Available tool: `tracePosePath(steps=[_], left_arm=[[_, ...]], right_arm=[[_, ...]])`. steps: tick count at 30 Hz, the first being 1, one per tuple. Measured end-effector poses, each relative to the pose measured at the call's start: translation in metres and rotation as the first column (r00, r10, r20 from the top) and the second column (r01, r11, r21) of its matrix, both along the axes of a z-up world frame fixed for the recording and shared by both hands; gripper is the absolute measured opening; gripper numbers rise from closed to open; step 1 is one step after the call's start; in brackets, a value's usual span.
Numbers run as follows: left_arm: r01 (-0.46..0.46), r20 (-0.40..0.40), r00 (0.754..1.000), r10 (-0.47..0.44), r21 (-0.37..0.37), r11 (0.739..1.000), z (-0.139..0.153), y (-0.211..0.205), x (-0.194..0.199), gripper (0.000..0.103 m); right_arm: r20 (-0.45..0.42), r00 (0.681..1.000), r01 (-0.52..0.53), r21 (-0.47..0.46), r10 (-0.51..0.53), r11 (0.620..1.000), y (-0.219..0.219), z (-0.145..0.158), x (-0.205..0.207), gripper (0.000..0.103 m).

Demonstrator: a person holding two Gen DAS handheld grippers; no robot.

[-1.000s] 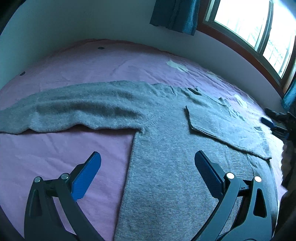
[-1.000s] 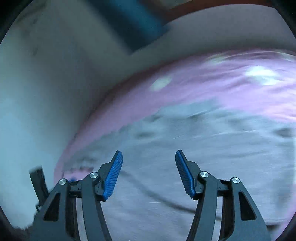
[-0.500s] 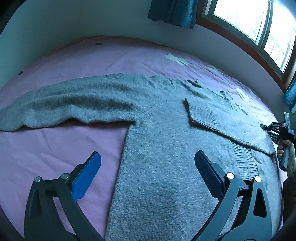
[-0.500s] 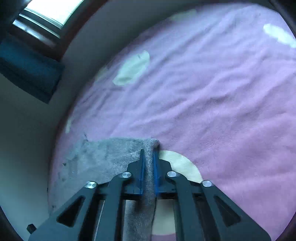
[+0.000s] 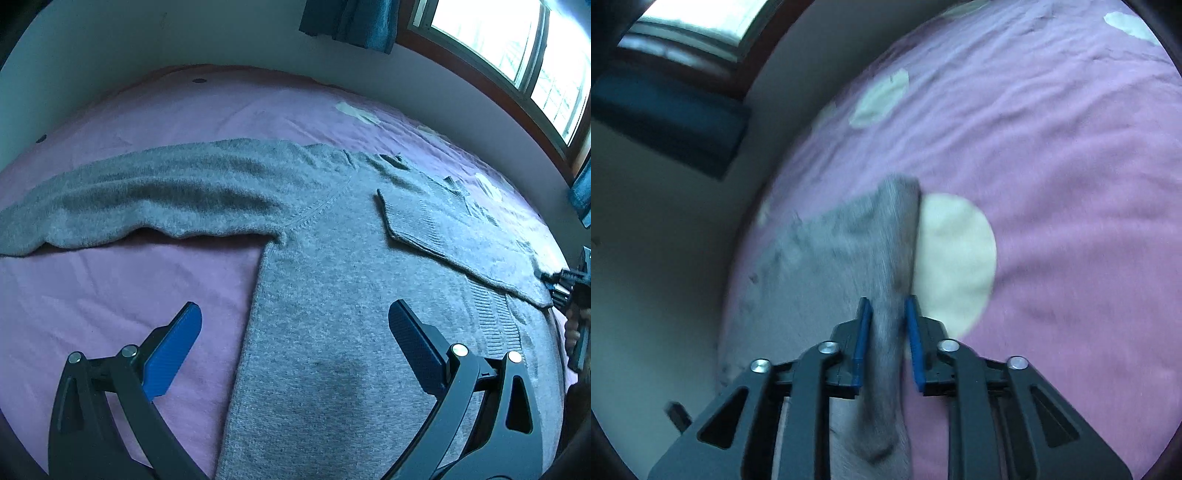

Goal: Fold small clothes
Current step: 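Grasp the sweater's side edge beside the folded sleeve with the right tool, then fold the side edge over the body and open the right tool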

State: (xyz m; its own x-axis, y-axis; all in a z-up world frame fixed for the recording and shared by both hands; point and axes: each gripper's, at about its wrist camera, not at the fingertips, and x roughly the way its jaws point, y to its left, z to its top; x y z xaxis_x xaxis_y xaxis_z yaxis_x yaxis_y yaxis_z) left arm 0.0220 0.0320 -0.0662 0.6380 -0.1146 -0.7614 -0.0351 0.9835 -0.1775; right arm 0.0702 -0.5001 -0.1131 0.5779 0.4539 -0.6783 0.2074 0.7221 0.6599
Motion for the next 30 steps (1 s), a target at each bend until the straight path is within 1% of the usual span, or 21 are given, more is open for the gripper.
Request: tracePosePath(steps=[2,5,8,10,11,12,13,16,17,19,20,21,23,26,30], left_arm=[[-0.002,-0.003,1.000,0.002,0.000,1.000,-0.001,0.000,0.000,0.101],[-0.011,-0.007,1.000,0.011,-0.011,1.000,-0.002,0.004,0.000,0.101],[-0.015,0.001,1.000,0.015,-0.020,1.000,0.000,0.008,-0.002,0.101],[-0.013,0.007,1.000,0.014,-0.016,1.000,0.001,0.008,-0.003,0.101],[-0.011,0.008,1.000,0.011,-0.015,1.000,0.001,0.008,-0.003,0.101],[-0.010,0.007,1.000,0.010,-0.013,1.000,0.000,0.006,-0.003,0.101],[-0.008,0.006,1.000,0.009,-0.011,1.000,0.000,0.006,-0.003,0.101],[-0.010,-0.001,1.000,0.010,-0.009,1.000,0.000,0.006,-0.004,0.101],[-0.010,0.001,1.000,0.010,-0.008,1.000,0.000,0.006,-0.004,0.101],[-0.012,0.011,1.000,0.012,0.000,1.000,0.003,0.008,-0.007,0.101],[-0.012,0.015,1.000,0.012,0.003,1.000,0.004,0.010,-0.009,0.101],[-0.011,0.020,1.000,0.011,0.008,1.000,0.006,0.013,-0.012,0.101],[-0.014,0.024,1.000,0.013,0.016,1.000,0.008,0.019,-0.015,0.101],[-0.038,0.026,0.999,0.037,0.015,0.999,0.011,0.036,-0.021,0.101],[-0.091,0.039,0.995,0.090,0.026,0.995,0.016,0.071,-0.031,0.101]], right_arm=[[0.007,1.000,0.018,0.039,-0.018,0.999,-0.004,-0.001,-0.001,0.009],[0.017,1.000,0.018,0.038,-0.018,0.999,-0.005,0.006,-0.011,0.014],[0.044,0.999,-0.003,0.044,0.001,0.999,0.003,0.016,-0.033,0.018],[0.035,0.999,-0.019,0.024,0.018,1.000,0.010,0.016,-0.044,0.018],[0.012,1.000,-0.024,-0.007,0.024,1.000,0.015,0.013,-0.045,0.018],[0.002,1.000,-0.027,-0.051,0.027,0.998,0.018,0.009,-0.047,0.011],[0.017,0.999,-0.026,-0.058,0.027,0.998,0.018,0.008,-0.048,0.011],[0.045,0.999,-0.001,-0.010,0.002,1.000,0.012,0.009,-0.050,0.013],[0.050,0.999,0.006,-0.006,-0.005,1.000,0.011,0.011,-0.057,0.018],[0.068,0.998,0.008,-0.001,-0.008,1.000,0.011,0.016,-0.066,0.031],[0.080,0.997,0.013,0.000,-0.013,1.000,0.010,0.019,-0.072,0.046],[0.089,0.996,0.023,-0.005,-0.022,1.000,0.011,0.023,-0.078,0.056],[0.097,0.995,0.034,-0.030,-0.031,0.999,0.010,0.029,-0.094,0.059],[0.090,0.995,0.040,-0.111,-0.030,0.993,0.011,0.037,-0.114,0.063],[0.080,0.996,0.058,-0.218,-0.041,0.974,0.010,0.041,-0.139,0.065]])
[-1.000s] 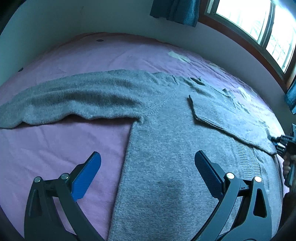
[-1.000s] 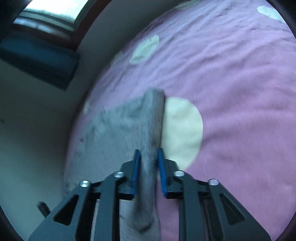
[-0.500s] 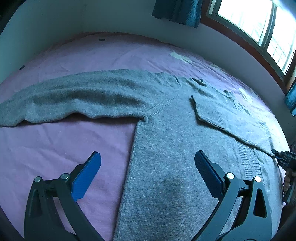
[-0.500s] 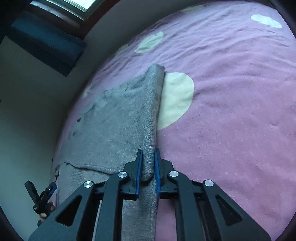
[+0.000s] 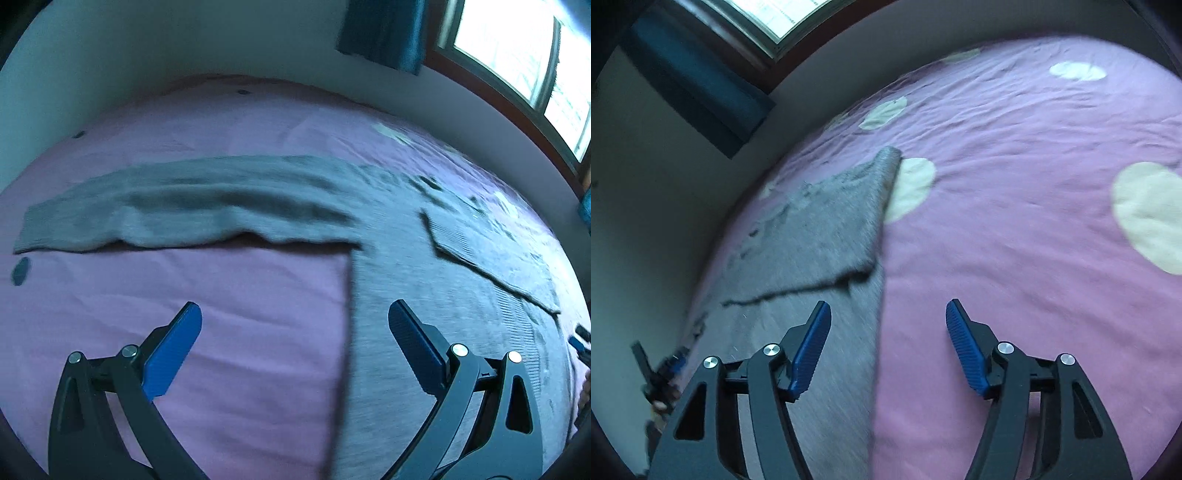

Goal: Fold small clothes
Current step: 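Fold the side edge over the body and open the right tool, then grasp the other sleeve cuff with the left tool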

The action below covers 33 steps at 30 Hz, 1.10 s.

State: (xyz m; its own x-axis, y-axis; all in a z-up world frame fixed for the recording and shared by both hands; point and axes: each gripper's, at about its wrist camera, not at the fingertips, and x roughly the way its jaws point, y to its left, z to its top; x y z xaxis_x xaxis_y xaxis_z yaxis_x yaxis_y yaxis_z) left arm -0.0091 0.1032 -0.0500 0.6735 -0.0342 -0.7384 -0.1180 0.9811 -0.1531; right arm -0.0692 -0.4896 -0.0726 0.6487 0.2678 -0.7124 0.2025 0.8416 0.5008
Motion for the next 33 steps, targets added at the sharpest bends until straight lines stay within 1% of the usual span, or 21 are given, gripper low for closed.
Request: tracePosePath(steps=[3,4,7,9,11,14,15,19,20,24,25,27,30,33], left_arm=[[-0.063,-0.004,0.998,0.063,-0.005,0.998,0.002,0.037,-0.006,0.101],[-0.090,-0.007,0.996,0.090,-0.019,0.996,0.002,0.052,-0.008,0.101],[-0.157,-0.017,0.988,0.156,-0.089,0.984,0.000,0.097,-0.014,0.101],[-0.210,-0.032,0.978,0.208,-0.142,0.967,-0.004,0.128,-0.018,0.101],[-0.252,-0.038,0.968,0.250,-0.189,0.949,-0.008,0.159,-0.022,0.101],[-0.289,-0.033,0.957,0.289,-0.229,0.930,-0.013,0.189,-0.027,0.101],[-0.293,-0.019,0.954,0.299,-0.265,0.919,-0.015,0.203,-0.029,0.101],[-0.300,0.012,0.946,0.323,-0.341,0.891,-0.016,0.233,-0.027,0.101],[-0.297,0.022,0.944,0.328,-0.368,0.881,-0.018,0.243,-0.024,0.101],[-0.314,0.030,0.931,0.364,-0.440,0.841,-0.019,0.270,-0.013,0.101],[-0.335,0.022,0.924,0.383,-0.436,0.835,-0.017,0.275,-0.010,0.101],[-0.335,0.011,0.925,0.380,-0.453,0.826,-0.019,0.286,-0.003,0.101],[-0.342,0.013,0.918,0.396,-0.478,0.809,-0.019,0.294,-0.002,0.101],[-0.338,0.016,0.919,0.395,-0.488,0.805,-0.020,0.296,-0.003,0.101]], right_arm=[[-0.008,1.000,-0.001,-0.019,0.000,1.000,0.000,-0.009,-0.006,0.068],[0.015,1.000,-0.003,-0.022,0.004,1.000,-0.001,-0.010,-0.008,0.069],[0.032,0.999,-0.006,-0.013,0.007,1.000,0.000,-0.011,-0.005,0.077],[0.035,0.999,-0.006,-0.019,0.006,1.000,0.003,-0.012,-0.005,0.082],[0.037,0.999,-0.005,-0.021,0.006,1.000,0.004,-0.011,-0.006,0.083],[0.041,0.999,0.002,-0.009,-0.001,1.000,0.004,-0.011,-0.008,0.083],[0.043,0.999,0.006,-0.005,-0.005,1.000,0.003,-0.011,-0.008,0.083],[0.046,0.999,0.011,-0.002,-0.011,1.000,0.004,-0.011,-0.008,0.085],[0.048,0.999,0.011,-0.002,-0.011,1.000,0.004,-0.011,-0.008,0.085],[0.052,0.999,0.015,0.003,-0.015,1.000,0.003,-0.011,-0.009,0.086],[0.053,0.998,0.016,0.006,-0.017,1.000,0.002,-0.012,-0.009,0.086],[0.055,0.998,0.020,0.012,-0.021,1.000,0.002,-0.012,-0.009,0.086],[0.057,0.998,0.022,0.014,-0.022,1.000,0.002,-0.012,-0.010,0.086],[0.059,0.998,0.026,0.021,-0.027,0.999,0.001,-0.012,-0.010,0.086]])
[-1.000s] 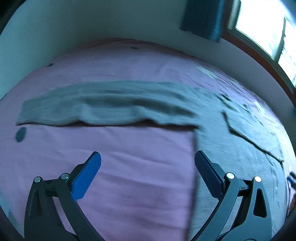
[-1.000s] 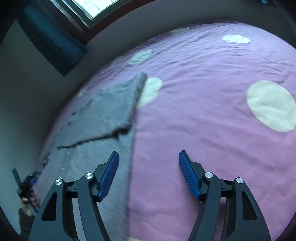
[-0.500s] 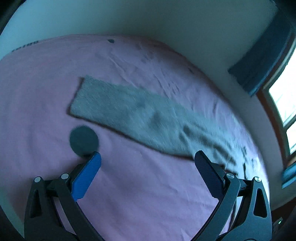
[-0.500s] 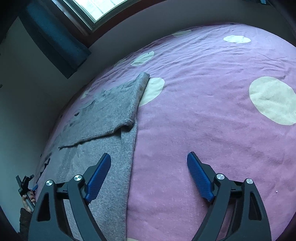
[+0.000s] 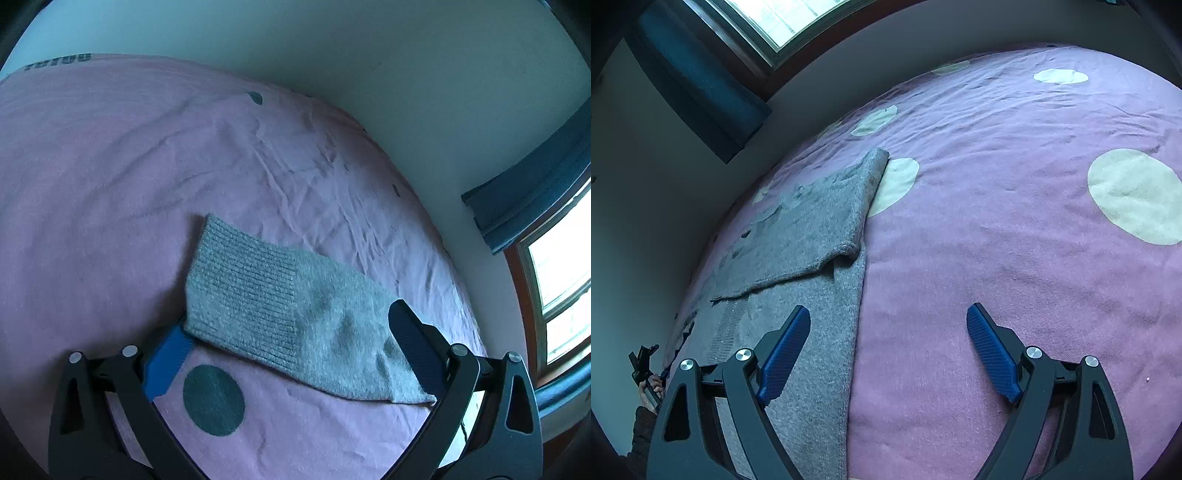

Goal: Fold small clothes
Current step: 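Grasp the other sleeve cuff with the left tool, then carry the sleeve across the sweater body and open the left tool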

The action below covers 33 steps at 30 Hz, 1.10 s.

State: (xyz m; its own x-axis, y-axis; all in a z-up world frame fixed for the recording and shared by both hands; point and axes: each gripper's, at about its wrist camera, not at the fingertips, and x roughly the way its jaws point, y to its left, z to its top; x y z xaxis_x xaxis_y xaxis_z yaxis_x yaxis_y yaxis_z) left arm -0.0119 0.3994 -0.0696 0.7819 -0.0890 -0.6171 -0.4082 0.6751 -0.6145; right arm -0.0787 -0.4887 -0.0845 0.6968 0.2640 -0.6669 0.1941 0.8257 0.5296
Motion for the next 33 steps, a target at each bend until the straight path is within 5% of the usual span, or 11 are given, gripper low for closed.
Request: tracePosePath(steps=[3,6,8,11,16,22,26,33], left_arm=[[-0.022,-0.007,1.000,0.022,0.004,1.000,0.000,0.002,0.002,0.092],[-0.048,-0.042,0.998,0.049,0.035,0.998,-0.003,0.004,0.004,0.066],[-0.003,-0.046,0.999,0.004,0.027,1.000,-0.007,0.004,0.010,0.030],[0.012,-0.090,0.996,-0.008,0.035,0.999,-0.011,0.000,0.016,0.005],[0.054,-0.091,0.995,-0.036,0.202,0.978,0.019,-0.037,0.033,0.004],[0.188,-0.029,0.981,-0.191,0.384,0.904,0.077,-0.132,0.061,0.004],[0.295,0.018,0.943,-0.332,0.416,0.860,0.107,-0.209,0.082,0.004],[0.481,0.023,0.835,-0.549,0.453,0.751,0.122,-0.363,0.121,0.004]], right_arm=[[0.005,1.000,0.006,0.013,-0.006,1.000,-0.002,0.000,0.000,0.086],[0.009,1.000,0.012,0.021,-0.013,1.000,-0.002,0.000,-0.001,0.086],[0.010,1.000,0.015,0.025,-0.016,1.000,-0.002,0.000,-0.001,0.086],[0.011,1.000,0.016,0.025,-0.017,1.000,-0.002,0.000,-0.001,0.086],[0.013,1.000,0.017,0.031,-0.018,0.999,-0.002,0.000,-0.001,0.086],[0.019,1.000,0.017,0.046,-0.018,0.999,-0.005,-0.001,-0.001,0.086],[0.024,1.000,0.015,0.060,-0.017,0.998,-0.009,-0.003,-0.001,0.086],[0.035,0.999,0.015,0.087,-0.018,0.996,-0.012,-0.003,-0.002,0.086]])
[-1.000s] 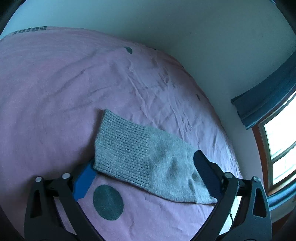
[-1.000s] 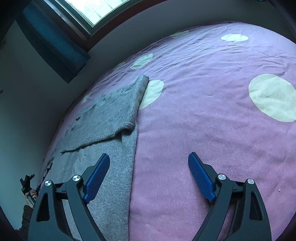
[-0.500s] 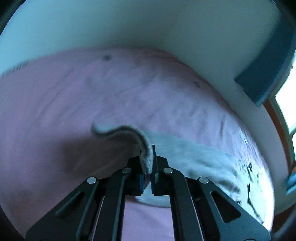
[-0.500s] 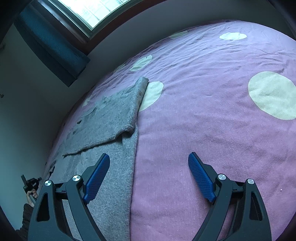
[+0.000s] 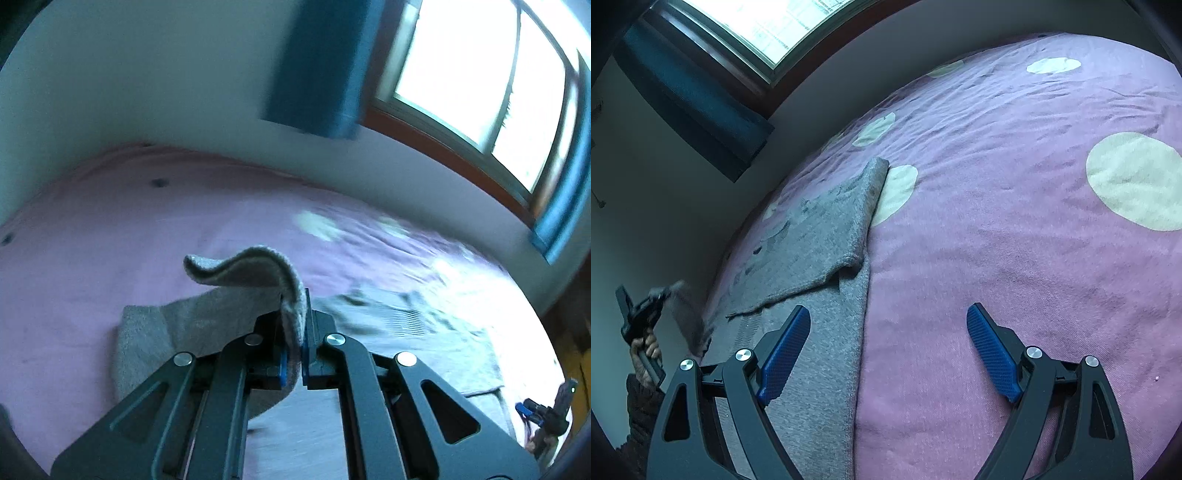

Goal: Fold small clothes
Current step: 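Carry the sleeve across the sweater body and open the left tool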

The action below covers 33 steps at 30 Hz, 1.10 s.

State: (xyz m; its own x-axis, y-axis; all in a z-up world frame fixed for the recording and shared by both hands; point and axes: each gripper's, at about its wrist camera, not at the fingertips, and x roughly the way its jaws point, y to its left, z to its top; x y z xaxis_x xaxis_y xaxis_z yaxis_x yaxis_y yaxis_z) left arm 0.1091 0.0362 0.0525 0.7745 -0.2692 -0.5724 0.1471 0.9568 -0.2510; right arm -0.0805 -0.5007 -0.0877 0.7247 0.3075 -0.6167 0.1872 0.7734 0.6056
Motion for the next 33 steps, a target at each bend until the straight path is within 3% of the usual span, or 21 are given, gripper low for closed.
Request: tracePosePath(steps=[9,20,26,29,33], left_arm=[[0.195,-0.063,0.979,-0.192,0.032,0.980,-0.037,-0.160,0.023,0.004],[0.282,-0.162,0.953,-0.256,0.165,0.945,-0.103,-0.270,0.029,0.004],[0.313,-0.222,0.937,-0.268,0.198,0.929,-0.135,-0.293,0.031,0.009],[0.330,-0.207,0.933,-0.295,0.164,0.930,-0.125,-0.291,0.023,0.025],[0.337,-0.151,0.937,-0.315,0.150,0.929,-0.093,-0.259,-0.004,0.034]], right_arm=[[0.011,1.000,0.000,0.023,0.000,1.000,-0.003,-0.001,-0.001,0.086],[0.015,1.000,-0.002,0.028,0.001,1.000,-0.003,-0.001,0.000,0.086],[0.013,1.000,-0.002,0.028,0.001,1.000,-0.003,-0.001,0.000,0.086],[0.020,1.000,-0.001,0.026,0.001,1.000,-0.003,-0.001,0.000,0.086],[0.030,1.000,-0.003,0.033,0.002,0.999,-0.005,-0.001,0.000,0.086]])
